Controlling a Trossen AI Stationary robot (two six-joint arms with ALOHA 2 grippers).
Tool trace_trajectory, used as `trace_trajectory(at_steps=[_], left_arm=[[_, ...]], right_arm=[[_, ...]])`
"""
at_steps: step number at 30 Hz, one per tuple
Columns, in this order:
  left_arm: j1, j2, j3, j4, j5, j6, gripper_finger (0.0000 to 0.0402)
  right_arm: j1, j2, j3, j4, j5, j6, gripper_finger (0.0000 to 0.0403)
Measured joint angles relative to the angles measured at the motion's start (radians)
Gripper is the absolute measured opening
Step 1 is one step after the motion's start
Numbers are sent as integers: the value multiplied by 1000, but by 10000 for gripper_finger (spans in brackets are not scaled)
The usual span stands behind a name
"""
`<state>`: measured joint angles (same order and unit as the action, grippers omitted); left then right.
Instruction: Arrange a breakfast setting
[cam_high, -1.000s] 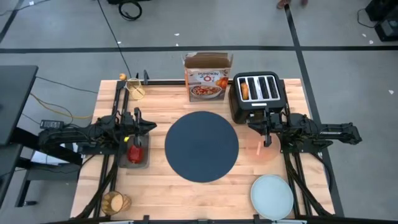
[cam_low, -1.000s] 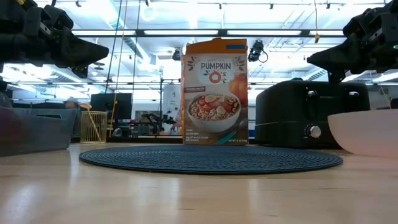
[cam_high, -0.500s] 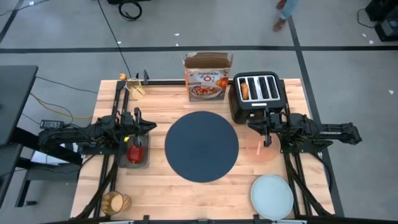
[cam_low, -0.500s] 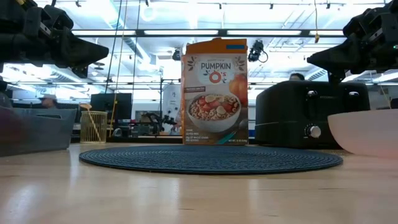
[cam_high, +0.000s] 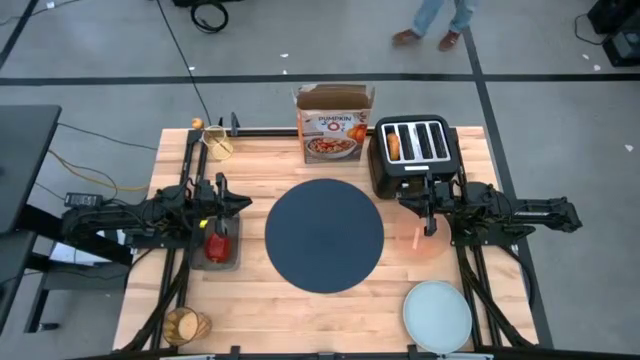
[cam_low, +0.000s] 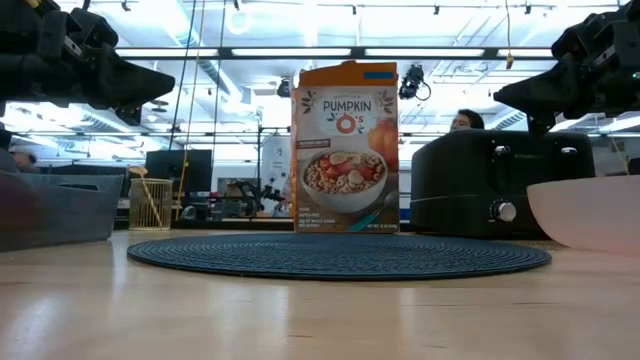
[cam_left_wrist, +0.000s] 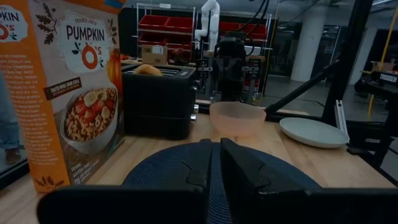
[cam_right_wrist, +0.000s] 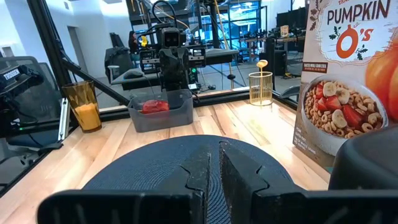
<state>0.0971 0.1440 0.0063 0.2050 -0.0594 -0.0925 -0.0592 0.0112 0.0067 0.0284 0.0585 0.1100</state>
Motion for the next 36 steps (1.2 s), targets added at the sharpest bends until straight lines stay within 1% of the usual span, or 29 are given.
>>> trace_trajectory(at_steps=[17,19,23,25,27,30,32,36], left_arm=[[0,0,0,0,0,0,41],[0,0,0,0,0,0,41],[0,0,0,0,0,0,41],[0,0,0,0,0,0,41],[0,0,0,0,0,0,41],[0,0,0,0,0,0,41],[0,0,0,0,0,0,41],[0,0,0,0,0,0,41]], right_arm=[[0,0,0,5,0,0,45],[0,1,0,68,0,13,45],[0,1,0,294,0,208,45],[-2,9,9,375,33,270,45],[0,30,53,342,50,315,41],[21,113,173,211,5,311,30],[41,197,276,99,-28,301,23],[106,408,522,-153,-69,303,18]])
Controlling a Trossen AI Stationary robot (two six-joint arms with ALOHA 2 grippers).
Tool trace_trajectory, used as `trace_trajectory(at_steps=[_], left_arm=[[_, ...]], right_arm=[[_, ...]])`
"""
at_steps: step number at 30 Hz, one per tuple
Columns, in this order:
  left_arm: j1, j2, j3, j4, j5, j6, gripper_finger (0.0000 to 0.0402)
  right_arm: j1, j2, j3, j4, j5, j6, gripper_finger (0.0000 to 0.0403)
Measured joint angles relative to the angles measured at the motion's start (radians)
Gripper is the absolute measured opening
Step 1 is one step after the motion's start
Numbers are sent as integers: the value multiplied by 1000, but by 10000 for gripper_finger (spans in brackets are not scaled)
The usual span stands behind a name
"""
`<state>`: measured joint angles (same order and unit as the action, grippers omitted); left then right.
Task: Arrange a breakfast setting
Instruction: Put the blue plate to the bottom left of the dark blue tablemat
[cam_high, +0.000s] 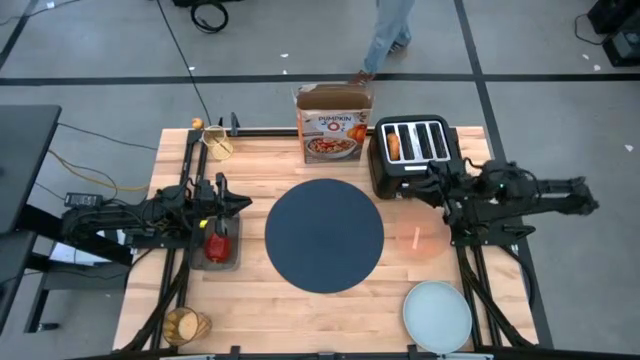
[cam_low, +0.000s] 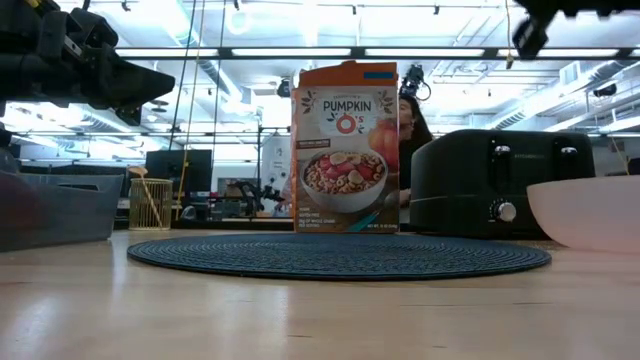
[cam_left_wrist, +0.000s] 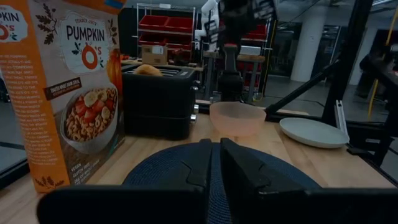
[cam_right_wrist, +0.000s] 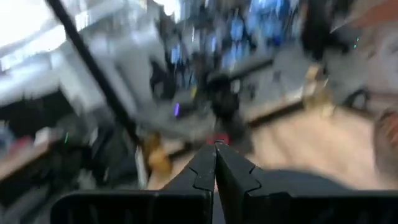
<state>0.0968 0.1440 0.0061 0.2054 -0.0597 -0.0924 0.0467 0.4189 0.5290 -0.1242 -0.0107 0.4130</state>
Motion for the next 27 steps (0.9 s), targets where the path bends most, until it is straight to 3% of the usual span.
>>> trace_trajectory(at_steps=[6,10,14,20,24,27], left_arm=[[0,0,0,0,0,0,41],[0,0,0,1,0,0,41],[0,0,0,3,0,0,41],[0,0,0,5,0,0,41],[0,0,0,5,0,0,41],[0,0,0,5,0,0,41]], right_arm=[[136,334,339,-366,-39,43,18],[214,511,475,-547,-84,84,19],[247,640,513,-673,-103,167,35],[283,786,513,-826,-310,167,101],[326,844,513,-853,-336,163,141],[386,876,513,-846,-334,156,149]])
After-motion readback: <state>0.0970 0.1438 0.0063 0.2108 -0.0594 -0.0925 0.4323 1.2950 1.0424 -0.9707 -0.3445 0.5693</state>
